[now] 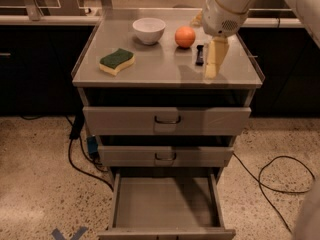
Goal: Place sponge into bottom drawer
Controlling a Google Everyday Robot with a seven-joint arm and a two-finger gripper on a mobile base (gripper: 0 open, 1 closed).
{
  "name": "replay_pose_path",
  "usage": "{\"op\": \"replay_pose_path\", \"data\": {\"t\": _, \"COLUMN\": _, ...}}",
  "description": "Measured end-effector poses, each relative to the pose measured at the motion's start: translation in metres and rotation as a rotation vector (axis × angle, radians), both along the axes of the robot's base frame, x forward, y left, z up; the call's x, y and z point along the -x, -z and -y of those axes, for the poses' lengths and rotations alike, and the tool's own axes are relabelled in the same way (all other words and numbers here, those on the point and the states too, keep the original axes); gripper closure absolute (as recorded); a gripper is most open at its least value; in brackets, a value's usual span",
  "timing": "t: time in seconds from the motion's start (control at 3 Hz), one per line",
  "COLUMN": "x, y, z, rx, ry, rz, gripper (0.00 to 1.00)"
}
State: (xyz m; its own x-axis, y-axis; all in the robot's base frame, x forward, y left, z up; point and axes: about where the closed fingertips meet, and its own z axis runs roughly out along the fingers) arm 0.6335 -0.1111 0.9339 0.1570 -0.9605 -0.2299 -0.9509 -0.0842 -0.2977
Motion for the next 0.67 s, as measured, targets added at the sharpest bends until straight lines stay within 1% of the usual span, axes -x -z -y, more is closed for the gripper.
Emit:
{"op": "replay_pose_path", "data": {"t": 0.33, "x": -0.036, "y": -0.005, "z": -0.027, "rx": 0.008, "ry": -0.102, "rz": 0.016, "gripper": 0.0}}
{"op": "replay_pose_path", "data": {"t": 0.67, "x": -0.072, "y": -0.008, "z": -0.08, "rx": -0.024, "ry": -0.245, "rz": 0.035, "gripper": 0.0}}
